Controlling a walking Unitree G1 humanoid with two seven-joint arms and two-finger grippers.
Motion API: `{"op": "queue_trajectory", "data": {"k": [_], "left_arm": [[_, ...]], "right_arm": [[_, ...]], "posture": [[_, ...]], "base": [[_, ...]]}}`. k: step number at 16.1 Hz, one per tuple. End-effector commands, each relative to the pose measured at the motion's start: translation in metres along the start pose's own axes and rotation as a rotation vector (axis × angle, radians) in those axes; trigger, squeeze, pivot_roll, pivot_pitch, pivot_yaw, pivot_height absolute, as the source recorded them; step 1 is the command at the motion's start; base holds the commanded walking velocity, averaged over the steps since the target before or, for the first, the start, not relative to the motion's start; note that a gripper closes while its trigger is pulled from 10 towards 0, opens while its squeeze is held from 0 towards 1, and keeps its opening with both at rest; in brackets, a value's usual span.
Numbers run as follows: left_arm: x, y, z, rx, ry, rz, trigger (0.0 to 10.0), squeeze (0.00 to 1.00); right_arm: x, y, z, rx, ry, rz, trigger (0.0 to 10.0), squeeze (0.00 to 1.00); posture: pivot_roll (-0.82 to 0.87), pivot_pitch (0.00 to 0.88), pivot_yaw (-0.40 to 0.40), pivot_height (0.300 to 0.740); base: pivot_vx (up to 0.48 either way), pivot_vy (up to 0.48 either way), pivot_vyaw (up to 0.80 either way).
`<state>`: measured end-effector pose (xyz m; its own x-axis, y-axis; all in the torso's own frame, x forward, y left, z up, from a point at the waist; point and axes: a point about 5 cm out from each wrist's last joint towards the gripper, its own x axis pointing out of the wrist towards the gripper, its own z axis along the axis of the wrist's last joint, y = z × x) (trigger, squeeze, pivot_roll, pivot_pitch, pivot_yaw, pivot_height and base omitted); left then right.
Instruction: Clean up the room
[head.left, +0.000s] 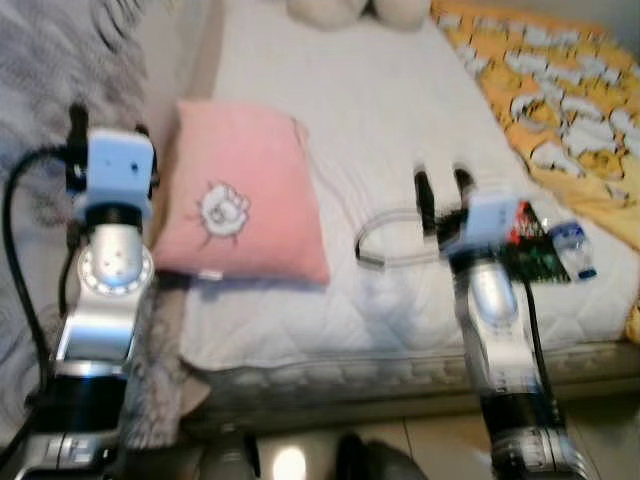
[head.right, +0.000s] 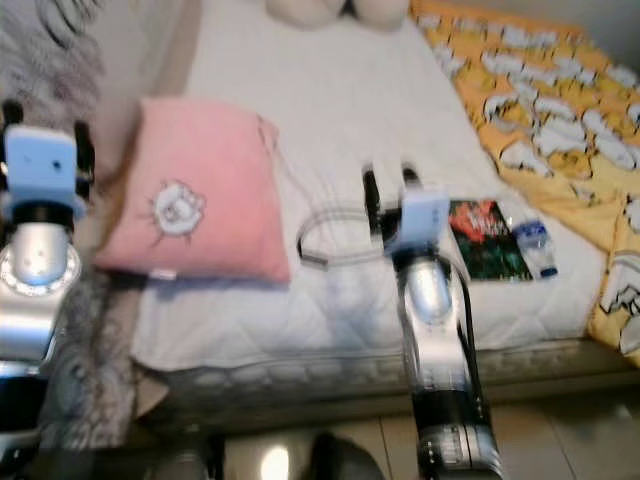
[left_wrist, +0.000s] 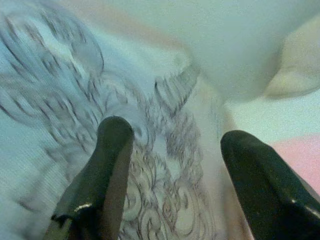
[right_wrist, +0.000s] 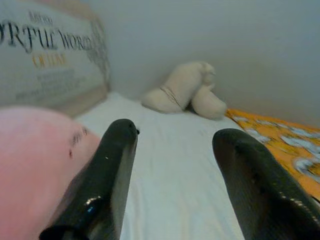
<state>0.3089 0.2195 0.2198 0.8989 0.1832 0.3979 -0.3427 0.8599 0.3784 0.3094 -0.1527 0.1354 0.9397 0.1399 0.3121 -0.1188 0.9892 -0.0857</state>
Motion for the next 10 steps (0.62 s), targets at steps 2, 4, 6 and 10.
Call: {"op": "queue_trajectory", "data": {"k": [2, 4, 6, 10], "left_arm": [[-0.03, -0.032, -0.005, -0.193, 0.045, -0.224, 10.0, 1.0], [-0.064, -0.057, -0.031, -0.325, 0.243, -0.285, 10.0, 1.0], [-0.074, -0.068, -0.038, -0.314, 0.3, -0.307, 10.0, 1.0], [-0.078, -0.062, -0.048, -0.309, 0.337, -0.288, 10.0, 1.0]], "right_arm": [[-0.021, -0.009, 0.006, -0.023, -0.003, -0.048, 10.0, 1.0], [-0.039, -0.027, -0.012, 0.066, 0.117, -0.153, 10.0, 1.0], [-0.043, -0.029, -0.022, 0.156, 0.177, -0.2, 10.0, 1.0], [-0.047, -0.026, -0.028, 0.267, 0.226, -0.217, 10.0, 1.0]], "posture": [[0.04, 0.0, -0.07, 0.74], [0.03, 0.0, -0.066, 0.74], [0.04, 0.0, -0.061, 0.74], [0.04, 0.0, -0.063, 0.74]], "base": [[0.0, 0.0, 0.0], [0.0, 0.0, 0.0], [0.0, 0.0, 0.0], [0.0, 0.0, 0.0]]}}
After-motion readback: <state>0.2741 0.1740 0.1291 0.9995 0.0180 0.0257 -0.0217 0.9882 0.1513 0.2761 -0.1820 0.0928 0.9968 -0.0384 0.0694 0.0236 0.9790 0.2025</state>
